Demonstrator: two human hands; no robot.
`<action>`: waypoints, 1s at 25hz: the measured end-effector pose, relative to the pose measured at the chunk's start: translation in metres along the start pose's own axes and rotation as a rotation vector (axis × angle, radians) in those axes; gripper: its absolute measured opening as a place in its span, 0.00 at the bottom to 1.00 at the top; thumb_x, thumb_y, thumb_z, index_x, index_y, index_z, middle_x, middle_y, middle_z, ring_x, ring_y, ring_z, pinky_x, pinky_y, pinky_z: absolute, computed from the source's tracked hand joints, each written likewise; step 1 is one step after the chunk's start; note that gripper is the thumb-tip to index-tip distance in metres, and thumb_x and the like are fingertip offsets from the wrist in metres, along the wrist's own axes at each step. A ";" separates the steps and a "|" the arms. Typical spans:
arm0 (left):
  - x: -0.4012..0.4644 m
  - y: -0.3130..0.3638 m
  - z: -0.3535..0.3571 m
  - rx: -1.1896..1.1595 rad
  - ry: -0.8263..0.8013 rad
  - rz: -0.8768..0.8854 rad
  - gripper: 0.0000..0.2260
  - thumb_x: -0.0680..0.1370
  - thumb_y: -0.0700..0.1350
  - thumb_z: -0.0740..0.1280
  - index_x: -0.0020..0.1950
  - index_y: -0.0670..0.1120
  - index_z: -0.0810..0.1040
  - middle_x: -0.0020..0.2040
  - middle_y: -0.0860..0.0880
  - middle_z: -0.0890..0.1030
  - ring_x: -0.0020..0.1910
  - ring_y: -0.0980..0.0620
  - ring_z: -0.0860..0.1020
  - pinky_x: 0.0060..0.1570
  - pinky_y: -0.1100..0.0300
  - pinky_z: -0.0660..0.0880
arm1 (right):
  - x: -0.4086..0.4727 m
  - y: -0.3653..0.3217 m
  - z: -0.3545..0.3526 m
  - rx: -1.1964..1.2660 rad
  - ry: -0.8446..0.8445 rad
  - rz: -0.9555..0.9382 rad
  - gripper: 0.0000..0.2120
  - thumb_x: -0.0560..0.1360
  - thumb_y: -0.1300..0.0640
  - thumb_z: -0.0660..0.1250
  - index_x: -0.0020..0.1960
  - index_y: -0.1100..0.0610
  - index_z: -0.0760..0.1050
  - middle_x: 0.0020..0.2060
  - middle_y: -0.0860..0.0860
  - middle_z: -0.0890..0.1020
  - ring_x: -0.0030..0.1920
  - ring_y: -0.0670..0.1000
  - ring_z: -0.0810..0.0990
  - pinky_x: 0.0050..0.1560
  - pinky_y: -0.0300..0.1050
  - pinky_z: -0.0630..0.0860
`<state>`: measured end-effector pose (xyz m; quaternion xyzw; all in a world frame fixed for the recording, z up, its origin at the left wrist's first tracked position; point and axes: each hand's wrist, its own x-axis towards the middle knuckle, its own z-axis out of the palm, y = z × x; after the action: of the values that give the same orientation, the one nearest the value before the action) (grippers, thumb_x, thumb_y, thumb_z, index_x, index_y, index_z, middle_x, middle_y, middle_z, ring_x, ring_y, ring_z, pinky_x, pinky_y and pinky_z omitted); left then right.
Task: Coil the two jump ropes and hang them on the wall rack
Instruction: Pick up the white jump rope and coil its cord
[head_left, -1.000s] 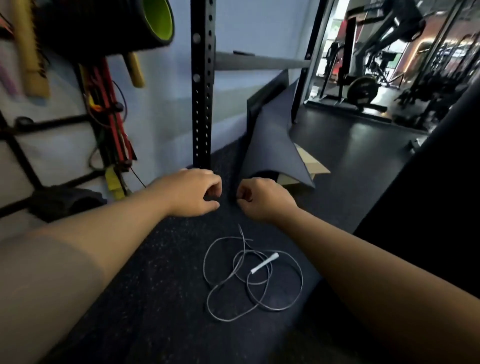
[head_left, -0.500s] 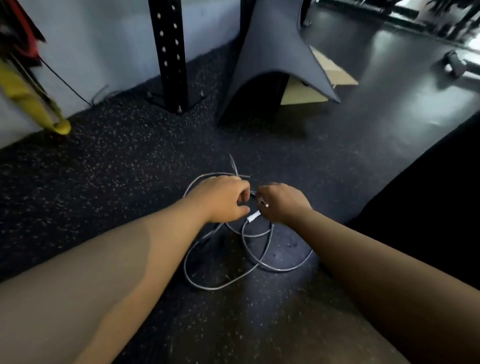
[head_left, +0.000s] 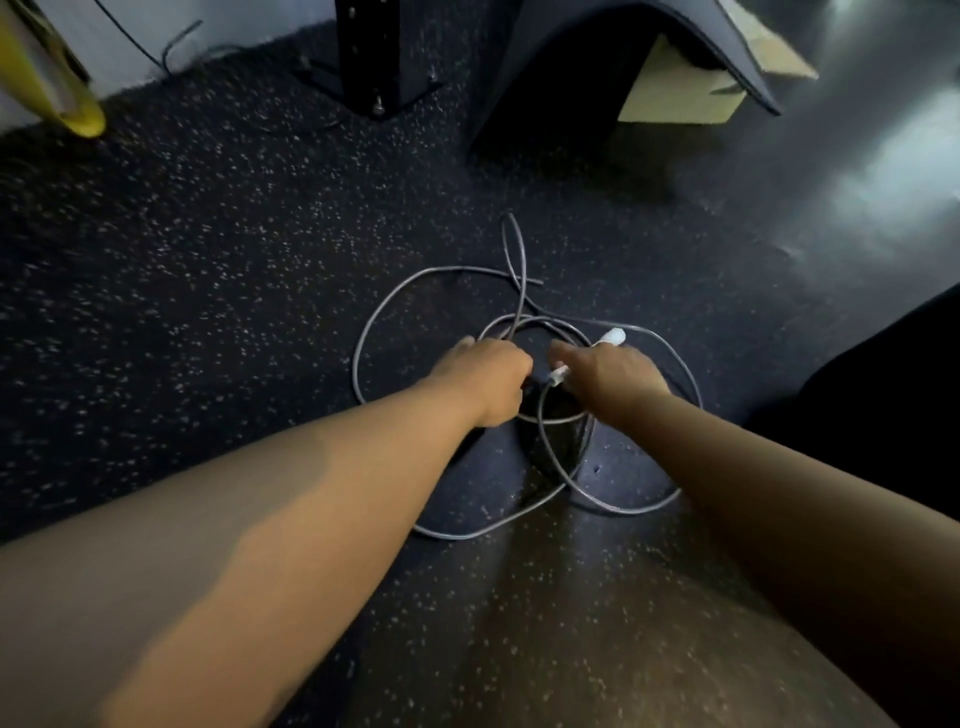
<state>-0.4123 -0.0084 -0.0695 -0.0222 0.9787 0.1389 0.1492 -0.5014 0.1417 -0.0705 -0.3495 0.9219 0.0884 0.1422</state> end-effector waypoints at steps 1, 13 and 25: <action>-0.007 0.000 -0.007 -0.021 0.015 -0.007 0.13 0.83 0.43 0.62 0.67 0.46 0.77 0.67 0.44 0.77 0.64 0.40 0.76 0.63 0.49 0.70 | -0.008 0.001 -0.008 0.070 0.042 0.017 0.16 0.82 0.60 0.62 0.68 0.50 0.71 0.55 0.62 0.82 0.55 0.66 0.82 0.46 0.52 0.73; -0.216 0.071 -0.256 0.396 0.262 0.221 0.05 0.81 0.43 0.63 0.51 0.53 0.73 0.50 0.53 0.74 0.59 0.47 0.74 0.66 0.48 0.67 | -0.214 -0.061 -0.237 0.723 0.349 -0.390 0.21 0.75 0.74 0.60 0.50 0.49 0.80 0.46 0.49 0.86 0.38 0.50 0.85 0.41 0.52 0.83; -0.466 0.121 -0.432 0.467 0.516 0.132 0.11 0.85 0.61 0.54 0.60 0.57 0.67 0.36 0.54 0.74 0.32 0.57 0.72 0.29 0.54 0.65 | -0.390 -0.138 -0.427 1.042 0.592 -0.628 0.05 0.85 0.59 0.62 0.60 0.57 0.73 0.39 0.53 0.86 0.36 0.61 0.79 0.40 0.56 0.74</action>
<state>-0.1013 -0.0114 0.4978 0.0412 0.9889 -0.0894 -0.1110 -0.2149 0.1691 0.4497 -0.4962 0.6989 -0.5124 0.0527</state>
